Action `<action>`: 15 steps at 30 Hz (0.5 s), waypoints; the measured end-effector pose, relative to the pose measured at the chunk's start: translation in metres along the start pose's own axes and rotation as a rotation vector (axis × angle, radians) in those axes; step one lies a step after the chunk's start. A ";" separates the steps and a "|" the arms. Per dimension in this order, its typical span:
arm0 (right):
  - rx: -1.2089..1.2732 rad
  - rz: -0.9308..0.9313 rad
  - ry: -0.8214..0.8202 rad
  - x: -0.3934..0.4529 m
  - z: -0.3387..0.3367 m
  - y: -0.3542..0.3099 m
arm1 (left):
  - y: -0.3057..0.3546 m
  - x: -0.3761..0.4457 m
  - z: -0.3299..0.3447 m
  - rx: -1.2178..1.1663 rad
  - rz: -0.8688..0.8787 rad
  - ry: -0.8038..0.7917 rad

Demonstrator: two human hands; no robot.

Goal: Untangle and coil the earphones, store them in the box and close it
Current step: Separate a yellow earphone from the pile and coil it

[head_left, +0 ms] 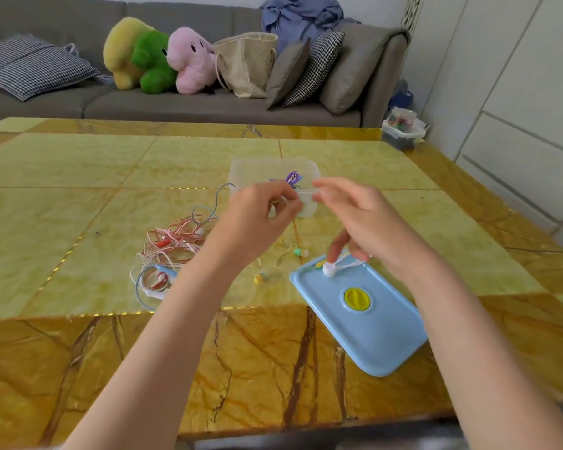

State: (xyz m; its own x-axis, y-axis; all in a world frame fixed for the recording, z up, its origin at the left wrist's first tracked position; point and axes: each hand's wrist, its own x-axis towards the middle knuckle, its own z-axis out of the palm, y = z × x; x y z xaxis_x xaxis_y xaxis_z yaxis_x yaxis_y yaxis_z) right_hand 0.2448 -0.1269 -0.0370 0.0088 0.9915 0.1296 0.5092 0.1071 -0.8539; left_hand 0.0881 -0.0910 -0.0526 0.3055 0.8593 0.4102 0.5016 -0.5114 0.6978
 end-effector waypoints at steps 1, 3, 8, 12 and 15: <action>0.039 -0.012 -0.062 0.000 0.004 -0.001 | 0.002 -0.001 0.004 0.002 0.020 -0.025; 0.036 -0.045 -0.088 0.001 0.010 -0.003 | 0.003 0.000 0.008 -0.001 0.048 -0.059; -0.044 -0.068 0.194 0.008 -0.005 0.002 | -0.004 0.001 0.002 0.010 0.016 -0.118; -0.106 -0.051 0.538 0.012 -0.025 0.018 | -0.022 -0.002 -0.012 0.121 -0.063 -0.109; -0.196 -0.027 0.599 0.012 -0.027 0.025 | -0.032 -0.004 -0.025 0.118 -0.111 -0.050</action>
State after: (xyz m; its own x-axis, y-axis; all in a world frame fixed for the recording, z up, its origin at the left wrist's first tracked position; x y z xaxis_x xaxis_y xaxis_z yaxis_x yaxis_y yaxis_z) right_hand 0.2808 -0.1143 -0.0429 0.4453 0.7690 0.4586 0.6641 0.0598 -0.7452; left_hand 0.0508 -0.0777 -0.0621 0.2811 0.9108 0.3024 0.6249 -0.4129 0.6626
